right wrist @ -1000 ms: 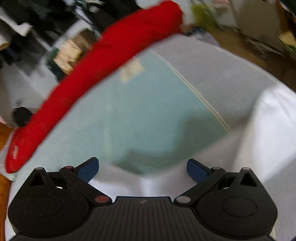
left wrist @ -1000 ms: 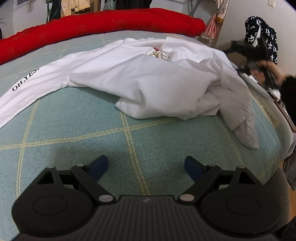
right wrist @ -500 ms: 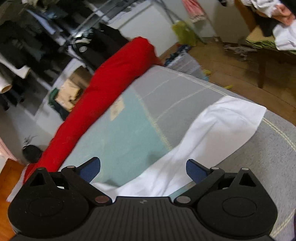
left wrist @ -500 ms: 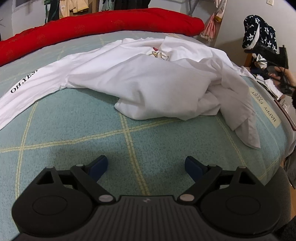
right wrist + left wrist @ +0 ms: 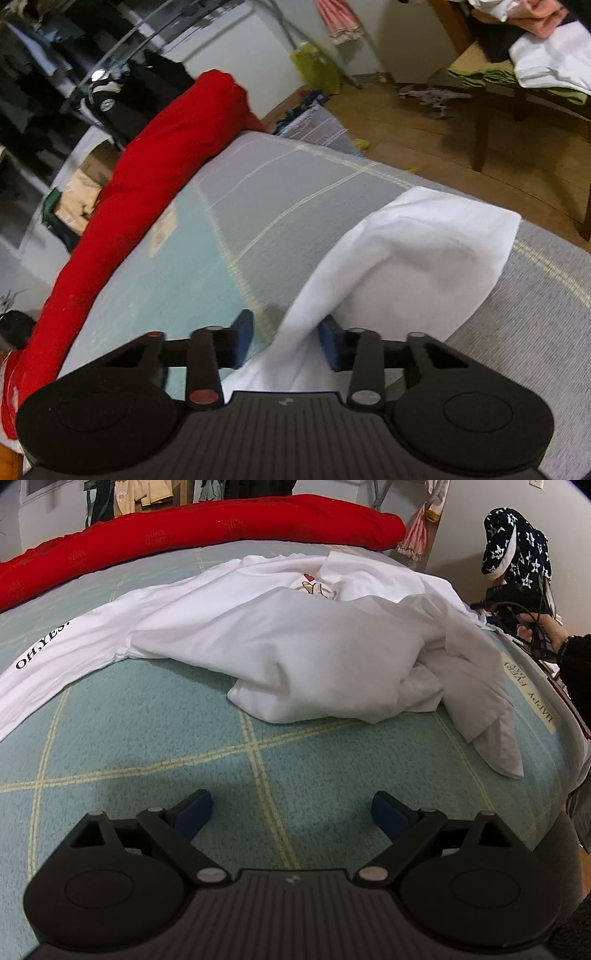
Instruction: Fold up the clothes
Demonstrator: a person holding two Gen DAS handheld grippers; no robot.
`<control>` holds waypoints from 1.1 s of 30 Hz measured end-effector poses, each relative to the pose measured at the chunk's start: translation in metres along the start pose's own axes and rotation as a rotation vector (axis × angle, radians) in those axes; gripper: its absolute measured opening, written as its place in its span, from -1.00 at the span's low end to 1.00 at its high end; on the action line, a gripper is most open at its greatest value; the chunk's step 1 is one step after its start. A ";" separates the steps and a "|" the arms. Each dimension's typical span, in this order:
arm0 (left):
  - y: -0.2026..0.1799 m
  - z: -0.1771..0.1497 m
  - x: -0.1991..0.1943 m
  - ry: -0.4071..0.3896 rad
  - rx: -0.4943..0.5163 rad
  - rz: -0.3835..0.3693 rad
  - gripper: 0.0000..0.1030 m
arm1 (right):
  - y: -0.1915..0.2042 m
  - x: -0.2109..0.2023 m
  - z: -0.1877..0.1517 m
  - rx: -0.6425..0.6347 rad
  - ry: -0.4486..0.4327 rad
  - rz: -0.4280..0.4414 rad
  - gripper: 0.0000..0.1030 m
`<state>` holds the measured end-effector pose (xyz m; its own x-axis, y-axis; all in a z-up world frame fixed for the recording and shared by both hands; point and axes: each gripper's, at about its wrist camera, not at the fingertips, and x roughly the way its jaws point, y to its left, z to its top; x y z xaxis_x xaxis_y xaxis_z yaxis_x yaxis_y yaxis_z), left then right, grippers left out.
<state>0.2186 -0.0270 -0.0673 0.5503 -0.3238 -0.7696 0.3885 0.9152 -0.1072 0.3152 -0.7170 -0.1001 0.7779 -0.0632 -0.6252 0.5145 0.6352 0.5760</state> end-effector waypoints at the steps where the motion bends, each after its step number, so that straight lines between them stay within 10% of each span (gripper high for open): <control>1: 0.000 0.000 0.000 -0.001 -0.001 0.000 0.82 | -0.001 -0.001 -0.001 -0.001 -0.003 -0.007 -0.68; 15: 0.004 -0.004 -0.005 -0.016 -0.007 -0.019 0.82 | 0.003 -0.108 -0.031 -0.065 -0.119 0.045 -0.75; 21: 0.006 -0.005 -0.006 -0.024 -0.011 -0.030 0.82 | -0.027 -0.145 -0.074 0.008 -0.019 0.040 -0.72; 26: 0.006 -0.005 -0.005 -0.025 -0.012 -0.032 0.82 | -0.044 -0.153 -0.115 0.003 0.064 -0.031 -0.60; 33: 0.005 -0.003 -0.003 -0.021 -0.013 -0.024 0.82 | 0.005 -0.170 -0.093 -0.276 -0.098 -0.197 0.02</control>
<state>0.2167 -0.0207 -0.0670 0.5567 -0.3506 -0.7531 0.3924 0.9100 -0.1336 0.1518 -0.6312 -0.0402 0.7110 -0.2704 -0.6491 0.5519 0.7866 0.2768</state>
